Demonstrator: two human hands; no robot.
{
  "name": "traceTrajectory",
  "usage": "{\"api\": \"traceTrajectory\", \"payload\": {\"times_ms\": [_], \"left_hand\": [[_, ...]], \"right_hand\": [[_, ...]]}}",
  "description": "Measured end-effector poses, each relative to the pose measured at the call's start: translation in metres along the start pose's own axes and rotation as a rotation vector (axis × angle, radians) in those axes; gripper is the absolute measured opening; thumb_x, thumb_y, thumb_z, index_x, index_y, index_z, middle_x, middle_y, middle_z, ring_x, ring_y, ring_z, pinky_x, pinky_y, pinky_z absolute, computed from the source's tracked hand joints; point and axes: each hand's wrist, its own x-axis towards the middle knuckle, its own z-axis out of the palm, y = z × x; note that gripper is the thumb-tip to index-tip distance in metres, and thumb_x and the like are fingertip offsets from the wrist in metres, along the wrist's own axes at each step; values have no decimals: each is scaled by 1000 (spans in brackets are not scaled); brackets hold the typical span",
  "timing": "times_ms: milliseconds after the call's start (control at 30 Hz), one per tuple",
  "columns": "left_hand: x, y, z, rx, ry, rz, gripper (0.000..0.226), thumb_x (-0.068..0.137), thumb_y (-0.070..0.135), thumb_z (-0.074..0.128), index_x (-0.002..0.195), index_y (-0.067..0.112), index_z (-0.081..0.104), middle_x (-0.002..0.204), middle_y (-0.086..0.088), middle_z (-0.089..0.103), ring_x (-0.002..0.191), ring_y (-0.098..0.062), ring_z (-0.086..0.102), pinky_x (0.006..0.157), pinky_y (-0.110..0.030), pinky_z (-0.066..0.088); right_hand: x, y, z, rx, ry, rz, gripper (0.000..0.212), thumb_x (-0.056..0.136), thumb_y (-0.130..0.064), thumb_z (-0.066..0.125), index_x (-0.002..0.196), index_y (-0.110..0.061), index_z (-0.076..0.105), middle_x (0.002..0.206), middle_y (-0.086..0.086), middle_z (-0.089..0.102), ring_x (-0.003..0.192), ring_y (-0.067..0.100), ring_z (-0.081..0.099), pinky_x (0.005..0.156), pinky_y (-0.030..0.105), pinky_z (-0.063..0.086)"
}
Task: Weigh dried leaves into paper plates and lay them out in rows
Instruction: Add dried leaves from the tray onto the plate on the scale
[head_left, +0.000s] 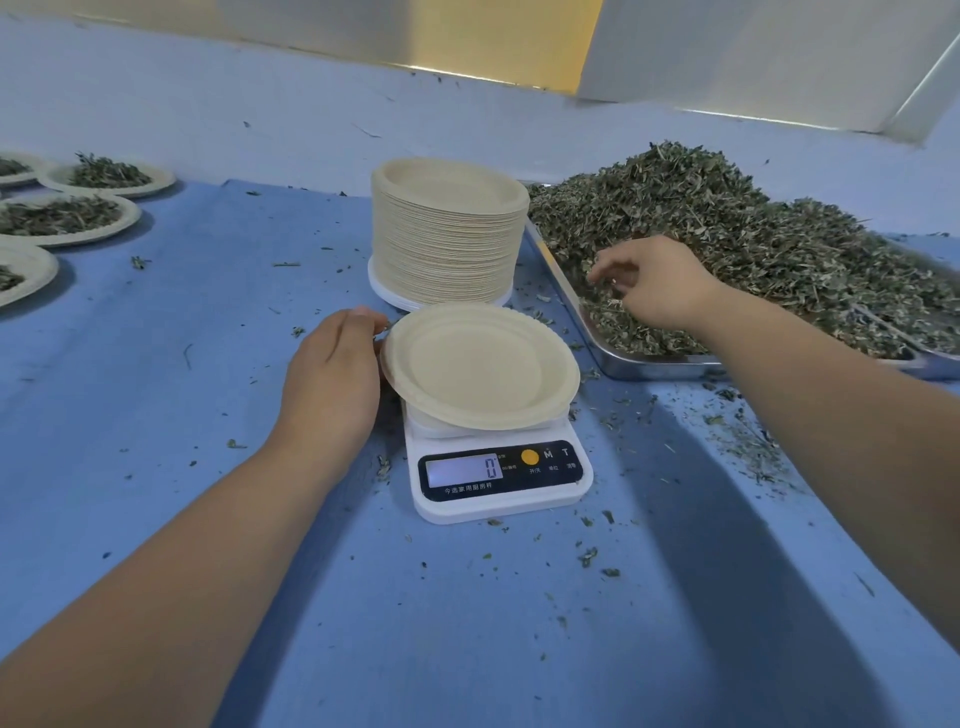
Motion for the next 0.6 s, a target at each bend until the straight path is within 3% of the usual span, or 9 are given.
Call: {"api": "traceTrajectory", "payload": {"times_ms": [67,167,233,300,367,467,533,600], "left_hand": [[0,0,0,-1,0,-6,40,69,63,38,81,45,72,92,18,71,106,-13,65,103,-50,51],[1,0,0,1,2,-7,40,69,62,37,80,45,72,96,16,71,107,-12,64,104,-50,51],[1,0,0,2,-2,-4,40,70,62,38,79,44,72,95,16,71,107,-12,65,103,-50,51],[1,-1,1,2,-4,-3,42,69,63,37,80,43,72,95,16,72,106,-12,65,103,-50,51],[2,-2,0,3,-3,0,45,69,63,37,82,40,73,97,14,72,107,-13,65,103,-50,51],[2,-1,1,5,-1,-7,47,69,62,38,84,35,74,99,12,72,108,-14,65,103,-51,51],[2,-1,2,6,-5,0,43,71,57,40,82,33,73,95,9,72,105,-18,66,102,-53,52],[1,-2,2,17,-11,15,41,74,55,40,81,32,74,94,9,73,104,-19,66,101,-53,52]], "right_hand": [[-3,-1,2,219,-20,21,53,86,23,50,97,-23,75,140,8,59,117,13,61,93,25,56],[-4,1,2,369,29,87,39,85,17,66,94,-20,75,145,6,55,105,6,67,74,17,58],[-3,6,-1,222,89,89,30,85,8,73,96,-21,75,140,5,60,101,6,69,75,24,59],[-3,8,-3,128,67,70,38,88,12,61,100,-21,74,135,4,63,112,13,66,86,36,60],[-7,5,-1,68,52,36,48,85,17,49,101,-21,73,125,3,67,113,16,64,90,38,58],[-13,0,8,-72,165,-24,33,83,5,50,95,-17,72,102,6,72,89,19,65,83,36,56],[-11,-4,17,-210,54,-17,22,96,-14,49,109,-15,68,107,11,70,84,23,60,79,35,52],[-8,-8,25,-350,-184,24,36,108,-32,38,129,-11,59,123,16,64,100,31,58,87,37,48]]}}
